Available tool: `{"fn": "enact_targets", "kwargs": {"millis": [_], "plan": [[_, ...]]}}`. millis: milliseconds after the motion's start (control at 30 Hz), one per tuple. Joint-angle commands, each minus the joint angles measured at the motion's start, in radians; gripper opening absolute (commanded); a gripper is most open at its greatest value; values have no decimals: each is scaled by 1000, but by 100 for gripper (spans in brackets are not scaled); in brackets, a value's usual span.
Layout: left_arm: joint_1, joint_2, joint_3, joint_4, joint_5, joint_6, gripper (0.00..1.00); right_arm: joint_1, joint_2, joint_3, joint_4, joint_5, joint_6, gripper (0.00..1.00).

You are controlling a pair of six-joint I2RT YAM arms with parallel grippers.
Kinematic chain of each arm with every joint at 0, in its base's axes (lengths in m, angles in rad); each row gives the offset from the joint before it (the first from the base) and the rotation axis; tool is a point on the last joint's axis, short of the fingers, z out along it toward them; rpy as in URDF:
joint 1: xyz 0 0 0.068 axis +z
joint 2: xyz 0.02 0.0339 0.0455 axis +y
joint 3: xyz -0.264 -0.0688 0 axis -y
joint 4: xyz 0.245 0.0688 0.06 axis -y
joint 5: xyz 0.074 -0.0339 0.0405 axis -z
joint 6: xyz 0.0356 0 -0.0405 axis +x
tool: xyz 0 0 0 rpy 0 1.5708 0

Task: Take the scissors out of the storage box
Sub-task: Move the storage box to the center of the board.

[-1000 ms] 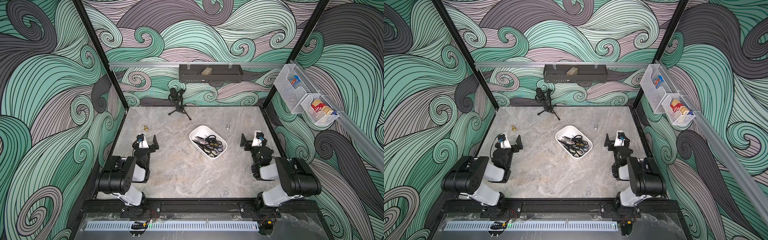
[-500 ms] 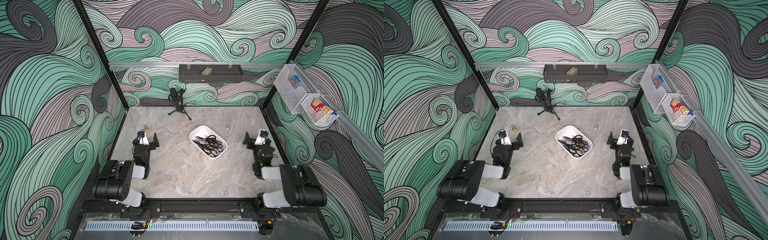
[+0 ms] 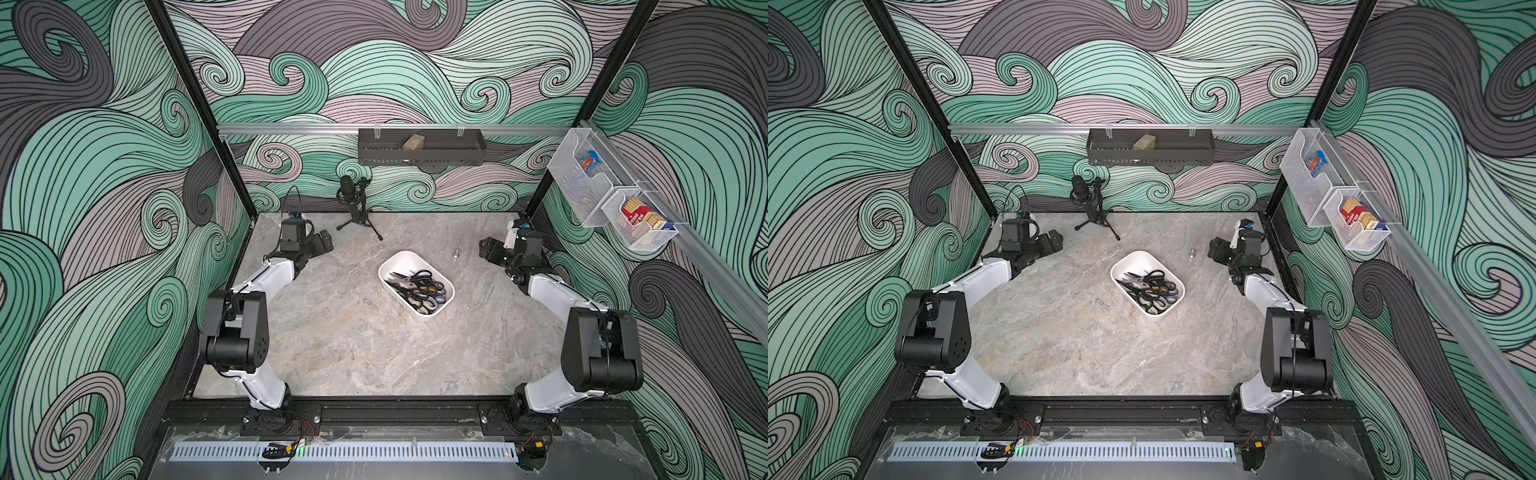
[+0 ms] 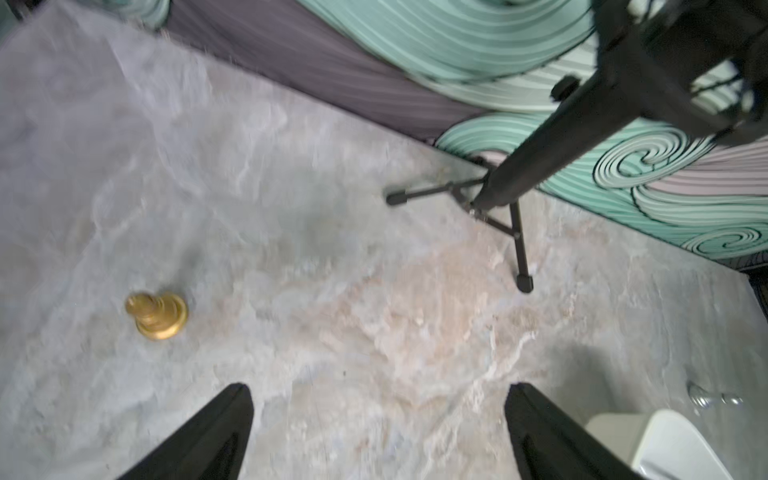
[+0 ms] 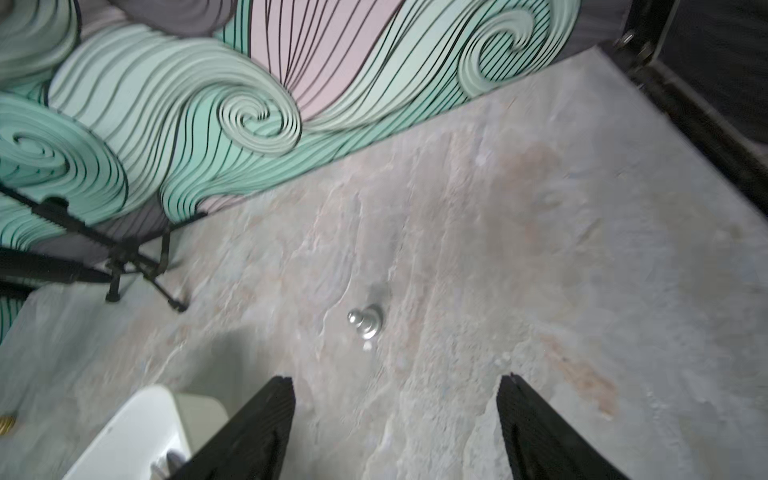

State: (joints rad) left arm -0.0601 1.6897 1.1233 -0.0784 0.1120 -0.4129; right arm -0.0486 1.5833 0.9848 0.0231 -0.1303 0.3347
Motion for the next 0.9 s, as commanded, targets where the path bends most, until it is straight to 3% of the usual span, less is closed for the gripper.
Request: {"fn": "enact_targets", "kwargs": {"millis": [0, 133, 367, 633, 867], "plan": [[-13, 5, -4, -244, 164, -70, 96, 33, 4, 86, -254, -143, -93, 79], [-38, -46, -79, -252, 262, -68, 92, 87, 20, 130, -402, -172, -197, 75], [-47, -105, -126, -185, 245, -88, 92, 180, 56, 107, -449, -152, -295, 63], [-44, -87, -116, -161, 255, -112, 92, 257, 95, 95, -448, -85, -327, 56], [-38, -106, -174, -145, 251, -113, 92, 296, 128, 100, -447, -25, -332, 43]]}}
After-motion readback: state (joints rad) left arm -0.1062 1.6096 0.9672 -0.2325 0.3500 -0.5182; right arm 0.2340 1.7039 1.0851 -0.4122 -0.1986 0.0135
